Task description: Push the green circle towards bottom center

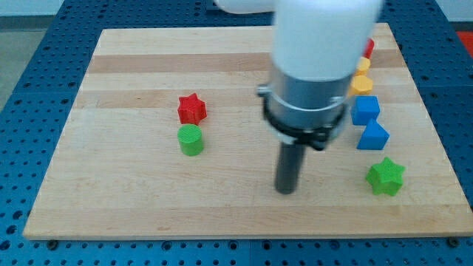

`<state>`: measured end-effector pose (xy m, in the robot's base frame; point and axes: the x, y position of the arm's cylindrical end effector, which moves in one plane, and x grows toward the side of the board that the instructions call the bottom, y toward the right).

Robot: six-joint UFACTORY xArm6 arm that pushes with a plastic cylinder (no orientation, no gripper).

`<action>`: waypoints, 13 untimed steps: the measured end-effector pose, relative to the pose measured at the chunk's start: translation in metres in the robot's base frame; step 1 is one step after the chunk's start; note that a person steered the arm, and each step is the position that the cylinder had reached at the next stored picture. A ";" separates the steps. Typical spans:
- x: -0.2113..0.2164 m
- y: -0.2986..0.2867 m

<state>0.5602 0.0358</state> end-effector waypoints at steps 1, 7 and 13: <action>0.000 -0.058; -0.104 -0.159; -0.087 -0.084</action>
<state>0.4730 -0.0487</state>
